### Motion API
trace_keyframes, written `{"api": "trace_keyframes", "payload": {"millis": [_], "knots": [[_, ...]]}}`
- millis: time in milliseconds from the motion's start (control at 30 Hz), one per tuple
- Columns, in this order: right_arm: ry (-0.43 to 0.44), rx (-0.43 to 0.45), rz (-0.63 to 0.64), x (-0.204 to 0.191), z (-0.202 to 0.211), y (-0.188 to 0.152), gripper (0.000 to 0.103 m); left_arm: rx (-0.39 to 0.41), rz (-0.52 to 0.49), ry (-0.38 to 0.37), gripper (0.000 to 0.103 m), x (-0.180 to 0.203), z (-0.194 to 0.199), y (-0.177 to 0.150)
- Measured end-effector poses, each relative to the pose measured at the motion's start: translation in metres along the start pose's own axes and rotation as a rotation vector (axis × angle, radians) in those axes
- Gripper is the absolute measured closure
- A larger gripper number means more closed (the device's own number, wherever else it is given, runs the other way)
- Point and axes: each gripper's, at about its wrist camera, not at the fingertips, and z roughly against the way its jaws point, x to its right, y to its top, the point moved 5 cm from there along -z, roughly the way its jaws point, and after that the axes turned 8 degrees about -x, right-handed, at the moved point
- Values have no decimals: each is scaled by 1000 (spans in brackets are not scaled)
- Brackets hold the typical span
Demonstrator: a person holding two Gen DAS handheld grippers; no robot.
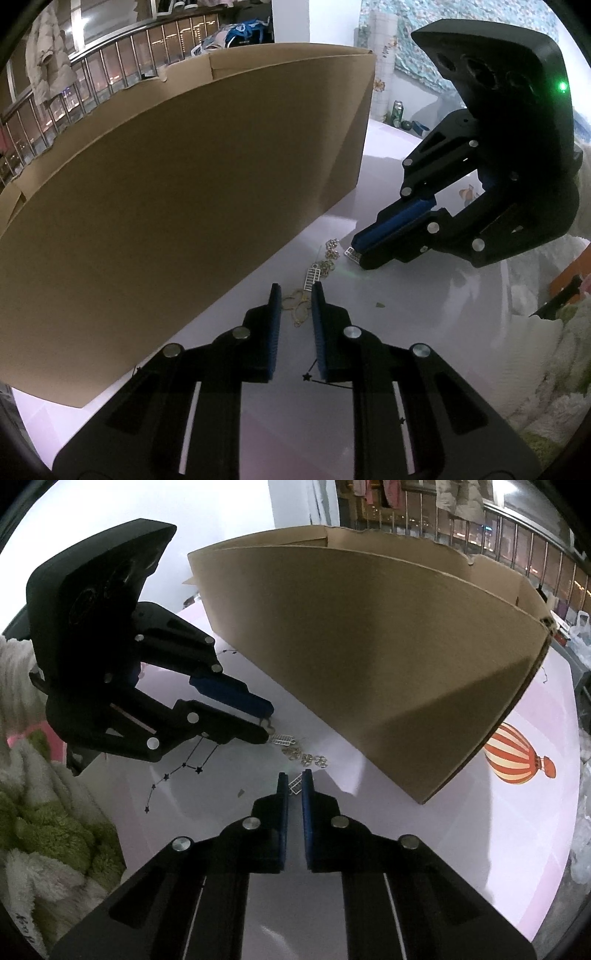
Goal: Organize jewelry
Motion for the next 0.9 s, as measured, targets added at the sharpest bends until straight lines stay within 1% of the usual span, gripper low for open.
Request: {"api": "trace_keyframes", "payload": {"millis": [600,800,900], "knots": [[-1,7,1,0,3,3,97,3,2,1,88,-3,3,-3],[0,12,-43,5,4,3,97,3,10,3,88,-5,4,-5],[-5,8,-51,6,0,5,94,3,10,0,88,-6,5,-5]]}}
